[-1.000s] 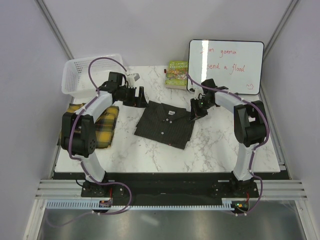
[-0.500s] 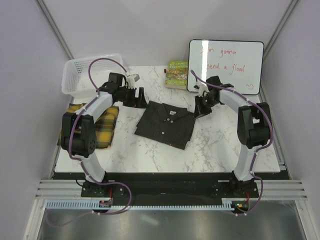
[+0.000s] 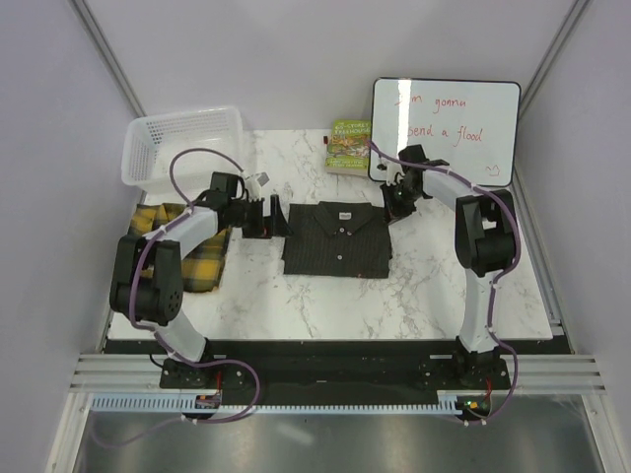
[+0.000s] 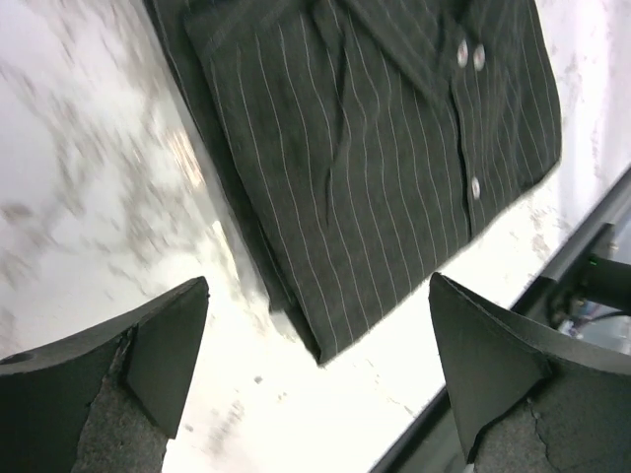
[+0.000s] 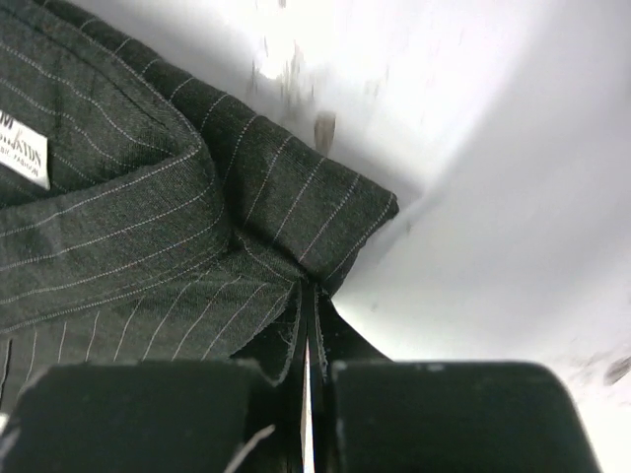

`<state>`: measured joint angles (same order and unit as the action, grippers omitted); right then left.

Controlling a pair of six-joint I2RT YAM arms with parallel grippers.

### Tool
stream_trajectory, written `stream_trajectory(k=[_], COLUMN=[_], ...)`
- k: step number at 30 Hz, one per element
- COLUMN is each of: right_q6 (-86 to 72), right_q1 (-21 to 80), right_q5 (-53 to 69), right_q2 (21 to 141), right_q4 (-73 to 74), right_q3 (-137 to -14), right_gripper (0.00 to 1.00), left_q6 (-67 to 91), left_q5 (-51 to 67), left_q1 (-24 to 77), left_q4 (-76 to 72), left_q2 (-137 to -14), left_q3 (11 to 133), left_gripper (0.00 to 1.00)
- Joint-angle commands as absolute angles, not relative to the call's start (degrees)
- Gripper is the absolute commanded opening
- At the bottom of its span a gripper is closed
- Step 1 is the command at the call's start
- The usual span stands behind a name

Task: Fold and stack the long sleeve shirts
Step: Fold the shirt

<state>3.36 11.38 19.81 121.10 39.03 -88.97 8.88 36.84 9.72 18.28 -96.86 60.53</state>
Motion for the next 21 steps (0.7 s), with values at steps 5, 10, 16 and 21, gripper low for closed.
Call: stream_trajectory(k=[5,10,16,21], right_q6=[12.8,20.9,25.4,25.4], right_q1=[13.5,14.9,24.4,41.4], right_q5=[13.1,14.8,18.1,11.8], right_q2=[121.3,106.5,96.5,98.0], right_q4=[38.8,37.1,33.4,28.5], right_q3=[-95.8,-89.7,-81.1,-77.4], right_gripper=[0.42,0.48,0.46,0.42], left_q6=[30.0,35.4,40.5,39.6], left_q5=[45.0,47.7,44.9,41.6], left_q1=[5.5,0.1,-3.4,-3.9], left_q4=[-0.9,-3.3,-7.6,-1.8], left_q2=[-84.2,-78.9,-76.3,-77.2], left_q3=[40.5,33.5,28.6,32.3], left_gripper=[0.98,0.99,0.99,0.99])
